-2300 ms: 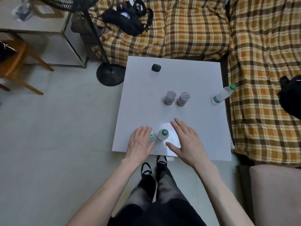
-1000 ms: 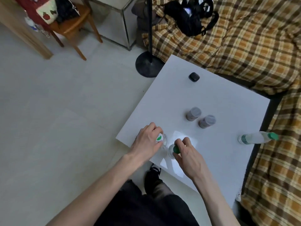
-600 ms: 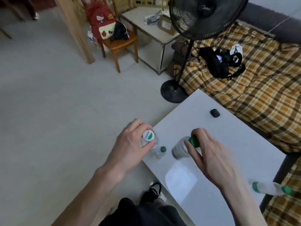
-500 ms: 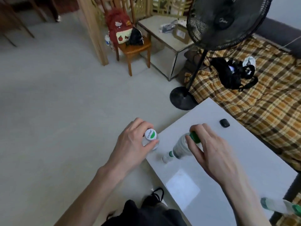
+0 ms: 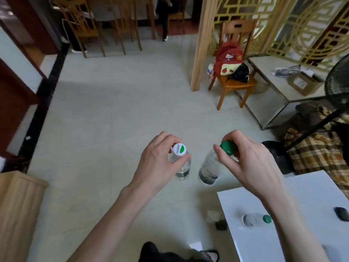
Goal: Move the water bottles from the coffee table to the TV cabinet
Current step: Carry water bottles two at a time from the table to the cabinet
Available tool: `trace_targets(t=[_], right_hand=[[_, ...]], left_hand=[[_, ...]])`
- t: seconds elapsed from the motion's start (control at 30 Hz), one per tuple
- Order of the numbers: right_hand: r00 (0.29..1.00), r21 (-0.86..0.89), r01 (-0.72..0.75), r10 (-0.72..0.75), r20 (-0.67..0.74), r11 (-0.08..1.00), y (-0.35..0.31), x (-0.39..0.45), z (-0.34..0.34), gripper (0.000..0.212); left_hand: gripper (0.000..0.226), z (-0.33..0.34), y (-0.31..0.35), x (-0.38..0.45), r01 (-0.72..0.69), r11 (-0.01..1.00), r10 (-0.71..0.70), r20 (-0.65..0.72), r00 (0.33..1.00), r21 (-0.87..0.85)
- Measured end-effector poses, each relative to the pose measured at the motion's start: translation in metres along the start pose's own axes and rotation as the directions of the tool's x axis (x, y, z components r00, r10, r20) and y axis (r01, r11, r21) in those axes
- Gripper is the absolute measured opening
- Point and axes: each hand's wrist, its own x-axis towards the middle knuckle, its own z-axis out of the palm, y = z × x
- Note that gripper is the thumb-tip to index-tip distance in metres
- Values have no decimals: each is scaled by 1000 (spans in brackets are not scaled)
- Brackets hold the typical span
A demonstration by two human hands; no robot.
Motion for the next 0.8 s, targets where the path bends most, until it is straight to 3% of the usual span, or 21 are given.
trace_targets(t=[0.2, 0.4, 0.63, 0.8], right_hand=[[984, 110, 154, -162, 70, 982, -80, 63, 65, 28], [934, 235, 287, -326, 147, 928, -154, 132, 130, 28], [849, 369, 407, -495, 186, 836, -224, 224, 212, 31], [737, 417, 505, -629, 248, 756, -273, 291, 258, 31]], left_hand=[[24, -83, -67, -13, 91, 995, -80, -200, 977, 47], [27, -149, -133, -20, 239, 966, -183, -390, 902, 99], [31, -206, -214, 7, 377, 911, -251, -502, 828, 166], [28, -250, -258, 34, 452, 875, -317, -504, 803, 171]])
